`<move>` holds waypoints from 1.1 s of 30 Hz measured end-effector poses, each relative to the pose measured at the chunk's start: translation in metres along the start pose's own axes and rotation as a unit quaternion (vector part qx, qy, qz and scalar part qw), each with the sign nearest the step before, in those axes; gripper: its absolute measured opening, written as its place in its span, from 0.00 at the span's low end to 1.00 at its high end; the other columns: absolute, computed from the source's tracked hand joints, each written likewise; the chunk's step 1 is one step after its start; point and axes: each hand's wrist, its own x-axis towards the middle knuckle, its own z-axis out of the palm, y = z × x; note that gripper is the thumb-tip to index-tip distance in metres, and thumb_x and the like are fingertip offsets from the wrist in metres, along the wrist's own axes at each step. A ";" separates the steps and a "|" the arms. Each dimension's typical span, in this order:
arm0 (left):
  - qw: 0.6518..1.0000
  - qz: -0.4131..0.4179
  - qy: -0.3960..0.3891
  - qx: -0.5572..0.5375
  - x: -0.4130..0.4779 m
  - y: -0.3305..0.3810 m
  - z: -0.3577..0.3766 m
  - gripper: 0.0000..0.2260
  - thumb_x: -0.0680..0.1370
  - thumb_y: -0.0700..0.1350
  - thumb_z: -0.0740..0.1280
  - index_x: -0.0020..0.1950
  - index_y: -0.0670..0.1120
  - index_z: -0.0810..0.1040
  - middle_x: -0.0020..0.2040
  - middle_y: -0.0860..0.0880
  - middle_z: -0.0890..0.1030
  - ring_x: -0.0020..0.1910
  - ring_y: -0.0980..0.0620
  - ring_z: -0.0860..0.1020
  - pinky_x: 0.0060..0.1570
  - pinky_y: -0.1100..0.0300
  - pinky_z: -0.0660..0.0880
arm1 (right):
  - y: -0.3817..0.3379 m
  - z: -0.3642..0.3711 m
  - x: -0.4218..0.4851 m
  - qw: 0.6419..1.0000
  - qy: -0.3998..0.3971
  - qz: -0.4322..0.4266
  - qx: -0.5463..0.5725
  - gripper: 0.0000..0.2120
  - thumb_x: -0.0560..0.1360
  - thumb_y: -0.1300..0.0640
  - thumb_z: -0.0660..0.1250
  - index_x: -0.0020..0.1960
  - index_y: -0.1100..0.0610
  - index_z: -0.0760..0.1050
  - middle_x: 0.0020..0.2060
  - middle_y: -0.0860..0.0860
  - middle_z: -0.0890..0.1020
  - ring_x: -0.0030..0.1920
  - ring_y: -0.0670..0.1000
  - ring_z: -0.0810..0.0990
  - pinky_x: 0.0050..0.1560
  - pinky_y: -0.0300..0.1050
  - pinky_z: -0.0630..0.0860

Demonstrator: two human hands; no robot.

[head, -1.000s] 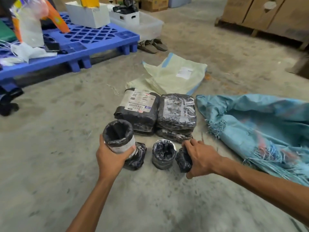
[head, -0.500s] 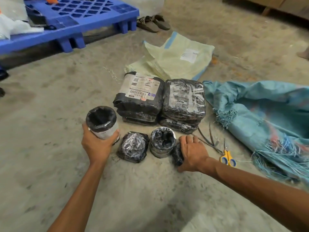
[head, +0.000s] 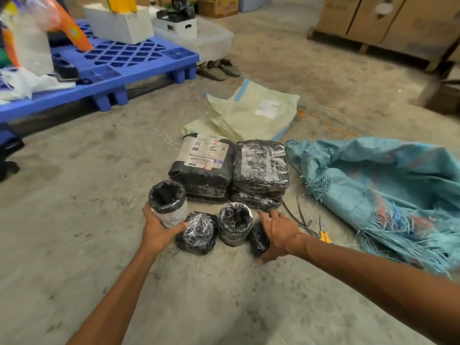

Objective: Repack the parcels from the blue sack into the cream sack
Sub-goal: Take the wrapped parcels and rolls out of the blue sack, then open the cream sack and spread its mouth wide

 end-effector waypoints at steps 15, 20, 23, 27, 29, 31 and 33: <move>0.950 0.282 0.075 0.113 -0.038 0.221 0.059 0.41 0.67 0.46 0.76 0.74 0.56 0.57 0.71 0.47 0.68 0.70 0.47 0.65 0.65 0.45 0.70 | 0.064 -0.102 -0.050 0.994 0.091 0.048 0.037 0.29 0.77 0.42 0.65 0.71 0.57 0.66 0.64 0.58 0.74 0.64 0.60 0.75 0.61 0.53 0.74; 0.929 0.279 0.006 0.243 0.003 0.264 0.089 0.30 0.70 0.51 0.74 0.69 0.48 0.66 0.64 0.44 0.74 0.65 0.43 0.70 0.57 0.48 0.73 | 0.084 -0.136 -0.050 0.982 0.169 0.044 0.068 0.29 0.75 0.45 0.66 0.71 0.56 0.66 0.64 0.58 0.74 0.63 0.60 0.75 0.61 0.53 0.75; 0.922 0.257 -0.003 0.290 0.033 0.274 0.079 0.27 0.70 0.51 0.72 0.67 0.47 0.70 0.63 0.45 0.75 0.62 0.44 0.73 0.54 0.50 0.73 | 0.081 -0.160 -0.030 0.972 0.215 0.019 0.097 0.27 0.75 0.47 0.66 0.71 0.56 0.66 0.64 0.57 0.74 0.62 0.60 0.75 0.59 0.55 0.76; 0.913 0.248 -0.009 0.325 0.091 0.278 0.057 0.22 0.72 0.49 0.70 0.65 0.48 0.73 0.62 0.47 0.77 0.61 0.46 0.75 0.56 0.51 0.75 | 0.062 -0.196 0.021 0.960 0.242 -0.018 0.139 0.26 0.76 0.54 0.63 0.74 0.54 0.66 0.66 0.55 0.75 0.65 0.58 0.74 0.60 0.54 0.76; 0.906 0.242 -0.024 0.348 0.123 0.275 0.052 0.20 0.72 0.49 0.70 0.64 0.48 0.74 0.62 0.47 0.78 0.61 0.47 0.75 0.57 0.50 0.75 | 0.051 -0.211 0.055 0.959 0.237 -0.032 0.154 0.25 0.76 0.57 0.62 0.73 0.55 0.68 0.66 0.54 0.76 0.66 0.57 0.74 0.61 0.53 0.76; 0.894 0.242 -0.047 0.375 0.153 0.267 0.053 0.18 0.73 0.48 0.69 0.62 0.48 0.75 0.62 0.47 0.79 0.61 0.47 0.76 0.57 0.50 0.75 | 0.039 -0.218 0.093 0.959 0.228 -0.036 0.163 0.23 0.76 0.59 0.62 0.71 0.56 0.71 0.65 0.55 0.78 0.64 0.58 0.76 0.61 0.52 0.77; 0.885 0.230 -0.076 0.397 0.187 0.252 0.058 0.15 0.75 0.47 0.68 0.62 0.48 0.77 0.63 0.48 0.78 0.60 0.48 0.76 0.57 0.51 0.75 | 0.025 -0.221 0.138 0.962 0.215 -0.048 0.165 0.23 0.75 0.61 0.62 0.70 0.56 0.73 0.63 0.55 0.79 0.62 0.58 0.77 0.60 0.51 0.77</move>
